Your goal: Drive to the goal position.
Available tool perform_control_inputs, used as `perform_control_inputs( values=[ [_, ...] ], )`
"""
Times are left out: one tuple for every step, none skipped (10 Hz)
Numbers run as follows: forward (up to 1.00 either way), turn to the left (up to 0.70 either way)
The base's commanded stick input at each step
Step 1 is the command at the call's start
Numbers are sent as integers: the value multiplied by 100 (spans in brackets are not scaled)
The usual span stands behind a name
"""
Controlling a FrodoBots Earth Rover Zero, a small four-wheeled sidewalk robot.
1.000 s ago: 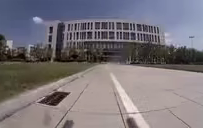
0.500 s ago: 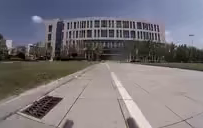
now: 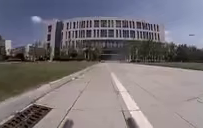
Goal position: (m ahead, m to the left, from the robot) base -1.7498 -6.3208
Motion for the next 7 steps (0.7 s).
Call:
perform_control_inputs(
  values=[
    [70,0],
    [70,0],
    [70,0],
    [70,0],
    [70,0],
    [70,0],
    [70,0]
  ],
)
